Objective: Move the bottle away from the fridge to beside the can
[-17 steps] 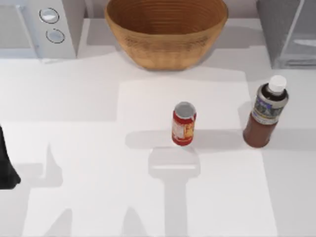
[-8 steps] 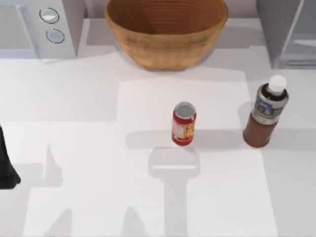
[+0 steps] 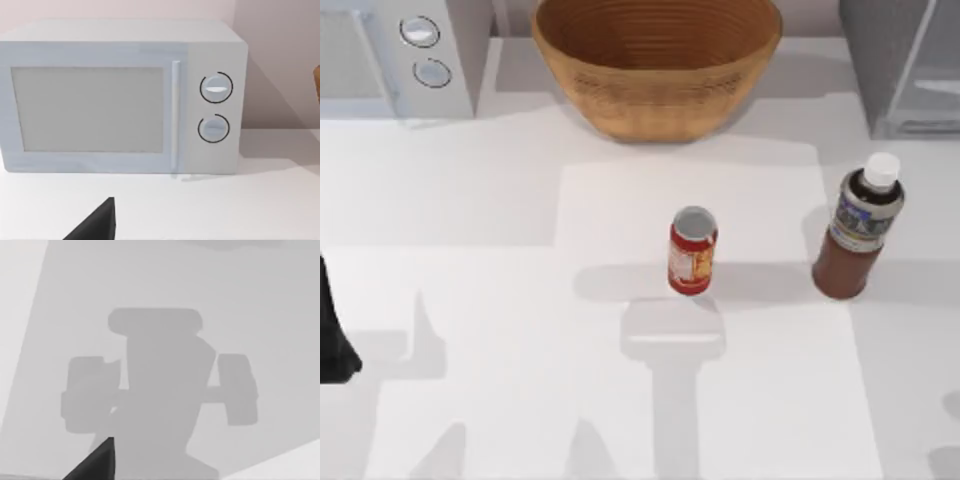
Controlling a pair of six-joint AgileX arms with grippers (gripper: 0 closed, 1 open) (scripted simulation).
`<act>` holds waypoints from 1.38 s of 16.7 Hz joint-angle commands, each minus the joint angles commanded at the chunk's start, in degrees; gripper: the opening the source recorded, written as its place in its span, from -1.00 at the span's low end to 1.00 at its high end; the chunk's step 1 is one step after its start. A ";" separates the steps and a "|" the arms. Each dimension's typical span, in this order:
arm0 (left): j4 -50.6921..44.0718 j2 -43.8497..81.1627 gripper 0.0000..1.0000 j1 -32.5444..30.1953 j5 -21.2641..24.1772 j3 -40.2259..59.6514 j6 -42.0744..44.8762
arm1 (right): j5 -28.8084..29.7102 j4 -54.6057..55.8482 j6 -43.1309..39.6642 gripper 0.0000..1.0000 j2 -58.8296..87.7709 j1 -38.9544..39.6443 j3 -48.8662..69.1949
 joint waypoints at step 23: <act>0.00 0.00 1.00 0.00 0.00 0.00 0.00 | -43.65 -1.59 -93.13 1.00 94.82 -83.85 29.99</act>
